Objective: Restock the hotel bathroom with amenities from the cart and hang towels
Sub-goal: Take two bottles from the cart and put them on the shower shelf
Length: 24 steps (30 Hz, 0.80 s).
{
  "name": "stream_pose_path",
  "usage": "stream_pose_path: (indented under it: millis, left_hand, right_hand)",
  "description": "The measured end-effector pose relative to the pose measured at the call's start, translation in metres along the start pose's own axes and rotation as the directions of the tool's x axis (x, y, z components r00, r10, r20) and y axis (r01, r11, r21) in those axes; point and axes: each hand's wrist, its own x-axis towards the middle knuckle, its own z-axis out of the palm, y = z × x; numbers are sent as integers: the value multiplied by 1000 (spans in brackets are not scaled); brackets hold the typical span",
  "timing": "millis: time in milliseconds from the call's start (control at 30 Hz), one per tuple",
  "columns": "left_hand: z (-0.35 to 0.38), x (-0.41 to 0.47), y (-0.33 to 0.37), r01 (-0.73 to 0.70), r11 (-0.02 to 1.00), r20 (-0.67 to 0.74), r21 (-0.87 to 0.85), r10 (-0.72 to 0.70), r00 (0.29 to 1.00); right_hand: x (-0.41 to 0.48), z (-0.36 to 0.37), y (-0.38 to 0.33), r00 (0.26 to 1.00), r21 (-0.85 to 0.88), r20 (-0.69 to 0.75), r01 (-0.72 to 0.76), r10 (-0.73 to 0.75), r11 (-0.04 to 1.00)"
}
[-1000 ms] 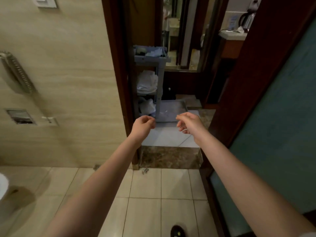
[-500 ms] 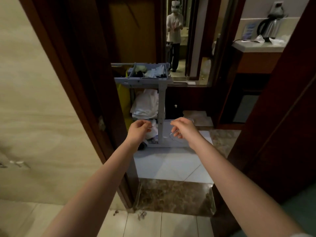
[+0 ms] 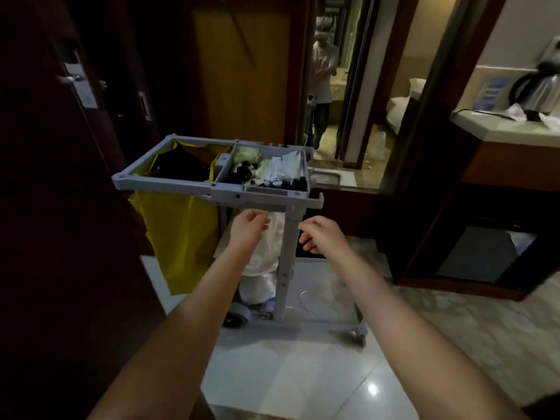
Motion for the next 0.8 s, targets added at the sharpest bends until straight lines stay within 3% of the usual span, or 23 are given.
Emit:
stream_pose_path:
  millis: [233, 500, 800]
  left_hand:
    - [29, 131, -2, -2, 993, -24, 120, 5, 1000]
    - [29, 264, -19, -28, 946, -180, 323, 91, 979]
    - [30, 339, -44, 15, 851, -272, 525, 151, 950]
  right_hand:
    - [144, 2, -18, 998, -7, 56, 7, -7, 1000]
    - [305, 19, -14, 964, -72, 247, 117, -96, 991]
    - [438, 27, -10, 942, -137, 332, 93, -43, 986]
